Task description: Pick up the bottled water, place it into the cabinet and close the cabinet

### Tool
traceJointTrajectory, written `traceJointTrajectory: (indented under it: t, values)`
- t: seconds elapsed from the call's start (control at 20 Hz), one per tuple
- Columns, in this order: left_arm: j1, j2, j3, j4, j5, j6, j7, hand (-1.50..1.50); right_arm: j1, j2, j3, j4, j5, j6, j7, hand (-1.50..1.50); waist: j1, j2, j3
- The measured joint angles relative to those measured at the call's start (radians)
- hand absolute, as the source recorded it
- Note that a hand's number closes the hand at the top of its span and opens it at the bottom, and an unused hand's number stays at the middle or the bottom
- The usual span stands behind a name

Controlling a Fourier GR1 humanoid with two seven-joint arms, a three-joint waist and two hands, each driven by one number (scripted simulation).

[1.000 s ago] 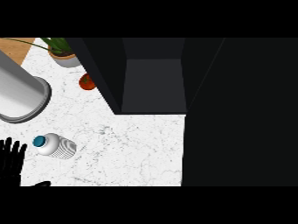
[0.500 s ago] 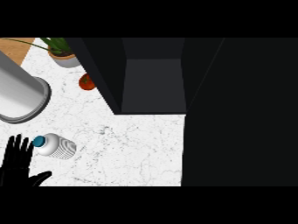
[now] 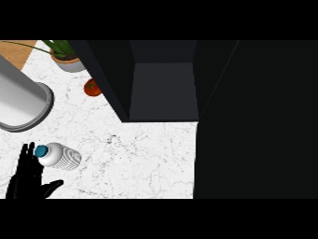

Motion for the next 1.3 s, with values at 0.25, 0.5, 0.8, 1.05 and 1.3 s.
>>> traceJointTrajectory:
  t: [0.25, 0.5, 0.8, 1.05, 1.3]
  values:
    - [-0.056, 0.009, 0.002, 0.116, -0.012, -0.026, -0.068, -1.5, -0.014, 0.005, 0.005, 0.016, 0.008, -0.001, 0.0, -1.5, 0.003, -0.005, 0.014]
    - [-0.084, 0.015, 0.008, 0.165, -0.01, -0.027, -0.079, -1.5, -0.018, 0.011, 0.014, 0.03, 0.015, -0.005, -0.005, -1.5, 0.006, -0.006, 0.02]
    - [-0.098, 0.024, 0.012, 0.192, 0.0, -0.069, -0.068, -1.5, -0.045, 0.012, 0.01, 0.047, 0.014, -0.013, 0.007, -1.5, 0.005, -0.005, 0.022]
    - [-0.107, 0.029, 0.021, 0.208, 0.016, -0.104, -0.05, -1.5, -0.049, 0.018, 0.023, 0.044, 0.018, -0.019, 0.014, -1.5, 0.004, -0.004, 0.023]
    - [-0.137, 0.009, 0.012, 0.21, 0.013, -0.117, -0.043, -1.5, -0.06, 0.019, 0.022, 0.067, 0.015, -0.017, 0.01, -1.5, 0.001, -0.003, 0.02]
